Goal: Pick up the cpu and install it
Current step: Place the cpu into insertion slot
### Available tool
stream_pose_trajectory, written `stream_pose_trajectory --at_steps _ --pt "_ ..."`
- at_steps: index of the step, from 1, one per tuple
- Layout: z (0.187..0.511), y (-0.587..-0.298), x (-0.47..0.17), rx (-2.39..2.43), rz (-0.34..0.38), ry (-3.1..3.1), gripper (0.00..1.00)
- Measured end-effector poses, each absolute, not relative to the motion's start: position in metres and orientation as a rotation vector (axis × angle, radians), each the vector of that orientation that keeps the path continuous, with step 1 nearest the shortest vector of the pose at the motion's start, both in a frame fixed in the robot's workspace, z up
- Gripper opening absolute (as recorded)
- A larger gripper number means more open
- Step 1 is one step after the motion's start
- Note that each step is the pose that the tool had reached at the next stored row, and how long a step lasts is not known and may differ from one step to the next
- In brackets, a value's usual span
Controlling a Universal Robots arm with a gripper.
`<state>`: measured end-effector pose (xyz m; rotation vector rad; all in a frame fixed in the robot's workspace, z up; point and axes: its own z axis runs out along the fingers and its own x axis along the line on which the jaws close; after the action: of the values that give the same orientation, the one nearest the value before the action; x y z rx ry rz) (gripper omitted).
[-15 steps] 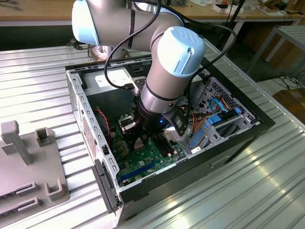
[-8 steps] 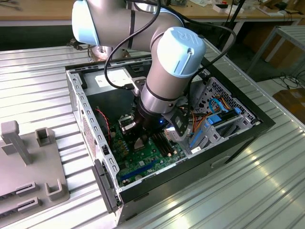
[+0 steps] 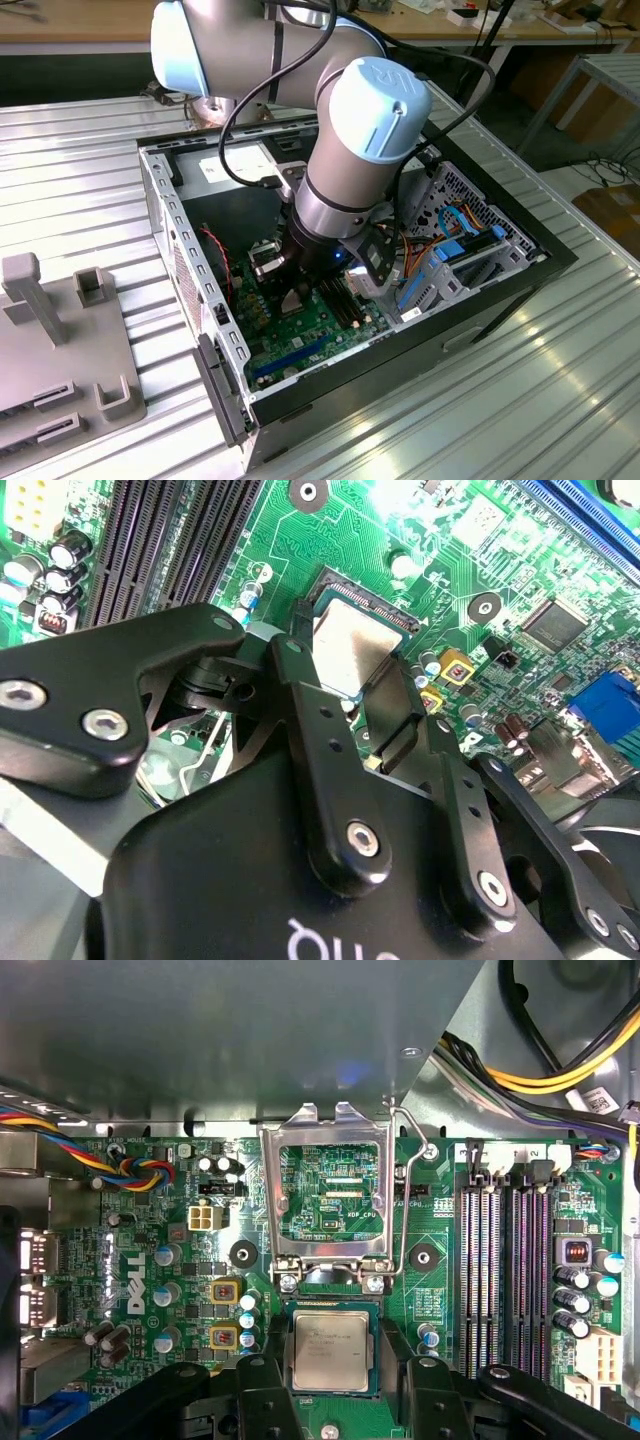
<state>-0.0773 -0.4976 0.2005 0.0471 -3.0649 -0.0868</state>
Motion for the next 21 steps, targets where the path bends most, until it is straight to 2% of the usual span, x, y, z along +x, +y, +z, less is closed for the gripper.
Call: stream_pose_trajectory --at_steps 5,6,21 --pt "0.2005 -0.4975 -0.0773 0.047 -0.087 -3.065 0.47" --pt "0.2005 -0.4975 -0.0774 0.047 -0.087 -3.065 0.53" --pt "0.2001 -0.4983 -0.0785 0.048 -0.087 -3.065 0.53"
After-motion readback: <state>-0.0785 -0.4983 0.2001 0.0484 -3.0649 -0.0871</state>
